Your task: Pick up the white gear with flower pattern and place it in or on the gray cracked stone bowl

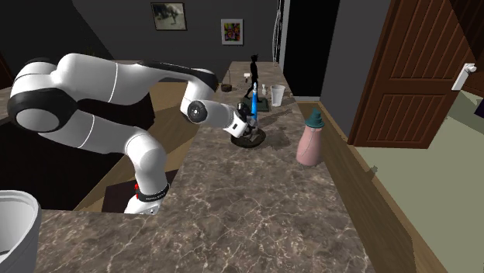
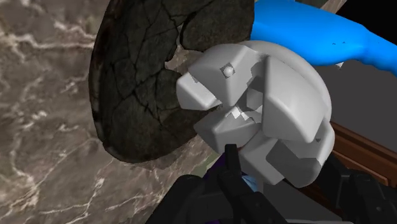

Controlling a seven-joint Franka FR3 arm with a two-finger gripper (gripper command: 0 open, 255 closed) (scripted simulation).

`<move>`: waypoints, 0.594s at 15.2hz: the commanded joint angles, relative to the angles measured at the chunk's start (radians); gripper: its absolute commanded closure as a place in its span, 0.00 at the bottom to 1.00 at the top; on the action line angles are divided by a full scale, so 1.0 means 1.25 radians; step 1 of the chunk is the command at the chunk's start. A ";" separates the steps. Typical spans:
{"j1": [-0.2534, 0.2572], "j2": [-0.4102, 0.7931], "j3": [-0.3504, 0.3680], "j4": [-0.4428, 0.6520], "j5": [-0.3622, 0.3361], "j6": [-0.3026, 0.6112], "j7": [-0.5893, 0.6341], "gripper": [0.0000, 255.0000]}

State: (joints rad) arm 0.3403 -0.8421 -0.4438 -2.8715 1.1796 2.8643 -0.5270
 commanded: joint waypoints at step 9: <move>0.143 0.017 -0.134 -0.006 0.167 0.090 -0.230 1.00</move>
State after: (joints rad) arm 0.5136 -0.8226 -0.6053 -2.8802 1.3808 2.9740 -0.8043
